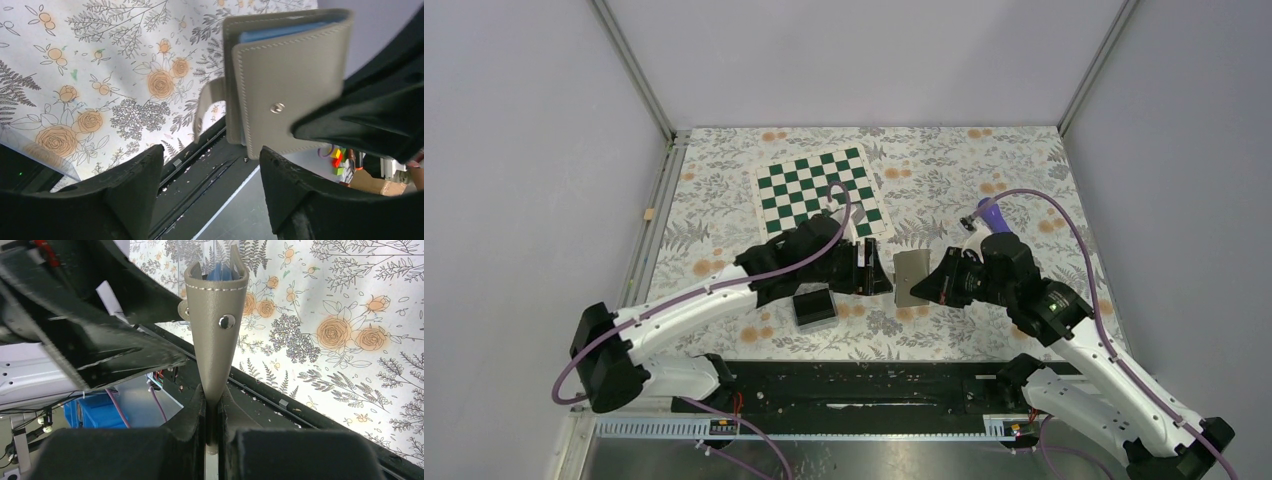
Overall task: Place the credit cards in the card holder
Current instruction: Open the card holder.
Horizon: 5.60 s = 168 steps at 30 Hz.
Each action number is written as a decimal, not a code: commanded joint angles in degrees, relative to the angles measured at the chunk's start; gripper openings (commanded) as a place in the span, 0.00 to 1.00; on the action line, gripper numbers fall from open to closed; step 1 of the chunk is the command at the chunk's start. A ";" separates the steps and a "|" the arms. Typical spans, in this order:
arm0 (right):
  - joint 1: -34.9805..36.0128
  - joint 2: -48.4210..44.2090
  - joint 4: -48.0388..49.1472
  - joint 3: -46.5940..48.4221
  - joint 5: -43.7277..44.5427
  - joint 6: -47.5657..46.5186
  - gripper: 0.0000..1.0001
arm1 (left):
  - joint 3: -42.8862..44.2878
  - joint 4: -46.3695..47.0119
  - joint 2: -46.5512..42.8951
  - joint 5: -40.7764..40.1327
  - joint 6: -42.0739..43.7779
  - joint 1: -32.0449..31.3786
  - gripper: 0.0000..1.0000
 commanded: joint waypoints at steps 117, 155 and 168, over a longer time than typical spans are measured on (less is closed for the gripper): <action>15.44 20.33 51.59 11.17 -38.16 -39.06 0.73 | 34.35 -45.31 -11.66 37.96 72.33 3.75 0.00; 11.30 5.82 28.57 5.95 -10.77 -17.75 0.00 | 9.73 -2.82 -21.76 15.21 29.51 6.81 0.96; 3.36 3.60 34.69 0.91 -19.45 -1.79 0.00 | -10.77 26.70 -23.77 27.77 18.92 11.73 0.96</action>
